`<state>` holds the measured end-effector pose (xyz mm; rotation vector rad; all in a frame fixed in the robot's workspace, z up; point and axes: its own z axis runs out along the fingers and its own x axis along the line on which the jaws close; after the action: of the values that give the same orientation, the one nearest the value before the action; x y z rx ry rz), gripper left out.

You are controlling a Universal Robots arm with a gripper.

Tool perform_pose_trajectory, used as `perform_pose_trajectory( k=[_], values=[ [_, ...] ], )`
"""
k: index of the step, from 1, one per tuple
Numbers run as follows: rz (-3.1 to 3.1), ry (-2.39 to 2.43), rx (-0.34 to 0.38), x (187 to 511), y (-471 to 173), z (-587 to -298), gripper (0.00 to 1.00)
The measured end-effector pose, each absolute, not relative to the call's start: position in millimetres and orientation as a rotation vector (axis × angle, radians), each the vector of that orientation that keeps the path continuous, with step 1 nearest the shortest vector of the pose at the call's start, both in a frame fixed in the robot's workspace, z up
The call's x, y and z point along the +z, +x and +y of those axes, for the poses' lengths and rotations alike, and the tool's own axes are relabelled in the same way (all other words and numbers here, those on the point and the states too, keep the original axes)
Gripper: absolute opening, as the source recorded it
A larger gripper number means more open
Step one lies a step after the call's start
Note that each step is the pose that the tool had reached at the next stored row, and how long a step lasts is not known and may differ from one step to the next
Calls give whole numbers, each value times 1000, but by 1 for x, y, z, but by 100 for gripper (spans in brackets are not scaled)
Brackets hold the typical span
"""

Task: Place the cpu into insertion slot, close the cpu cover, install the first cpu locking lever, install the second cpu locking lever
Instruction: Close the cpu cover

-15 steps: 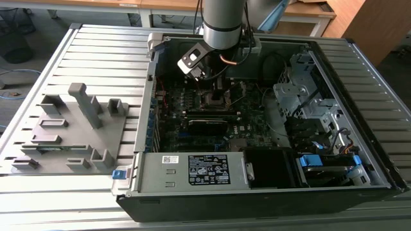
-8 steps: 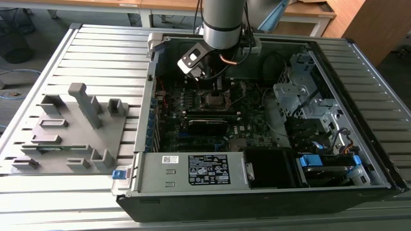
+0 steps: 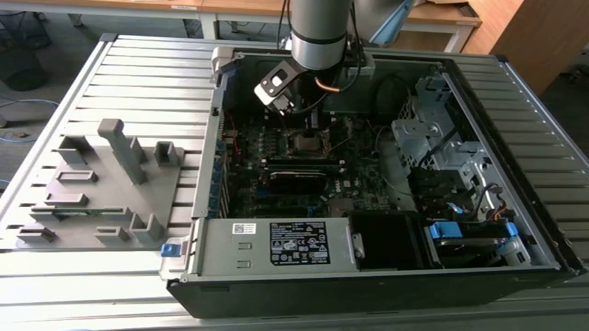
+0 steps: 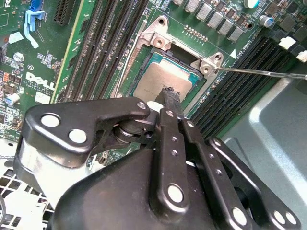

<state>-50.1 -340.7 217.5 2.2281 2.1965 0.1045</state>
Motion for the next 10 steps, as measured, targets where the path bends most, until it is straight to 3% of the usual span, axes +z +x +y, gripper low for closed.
perform_pose_trajectory(
  k=[10],
  values=[
    [2194,2225,98,217,-50,-341,11]
  ],
)
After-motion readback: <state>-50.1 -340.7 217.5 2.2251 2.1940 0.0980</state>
